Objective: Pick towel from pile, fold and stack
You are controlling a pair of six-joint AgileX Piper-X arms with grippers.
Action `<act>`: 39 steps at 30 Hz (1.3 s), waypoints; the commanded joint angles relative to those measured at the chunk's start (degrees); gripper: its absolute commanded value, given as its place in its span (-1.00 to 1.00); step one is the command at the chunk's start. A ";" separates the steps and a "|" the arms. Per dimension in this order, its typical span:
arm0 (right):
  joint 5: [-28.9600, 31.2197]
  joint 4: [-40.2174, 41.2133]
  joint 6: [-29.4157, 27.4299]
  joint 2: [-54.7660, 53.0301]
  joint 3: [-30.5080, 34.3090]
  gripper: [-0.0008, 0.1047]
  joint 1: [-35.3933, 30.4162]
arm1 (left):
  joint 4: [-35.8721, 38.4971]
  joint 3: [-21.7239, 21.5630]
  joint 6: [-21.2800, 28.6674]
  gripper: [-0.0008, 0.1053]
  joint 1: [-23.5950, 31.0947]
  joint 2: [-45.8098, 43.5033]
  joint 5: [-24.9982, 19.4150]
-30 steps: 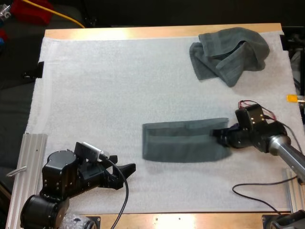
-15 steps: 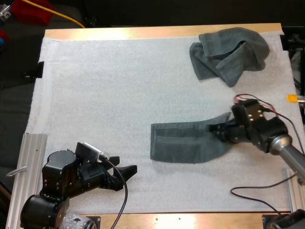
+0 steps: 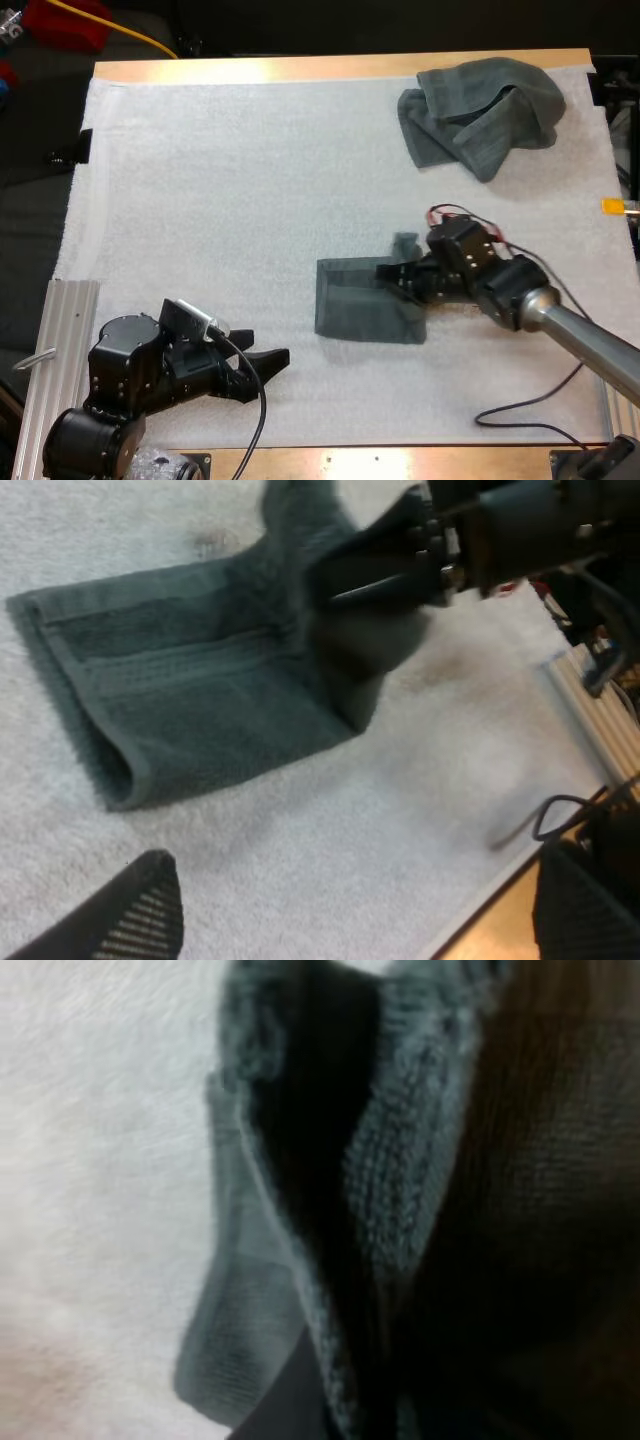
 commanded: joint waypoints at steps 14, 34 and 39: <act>-4.98 -10.47 8.30 8.92 -0.43 -0.94 2.91 | -0.16 -0.40 0.23 0.33 -0.36 -0.30 1.14; -9.14 -14.77 11.92 15.37 -0.53 -0.86 4.26 | -0.16 -0.40 0.50 0.33 -0.36 -0.30 1.14; -13.78 -19.05 11.94 15.77 -0.53 -0.34 4.26 | -0.16 -0.40 0.50 0.33 -0.36 -0.30 1.14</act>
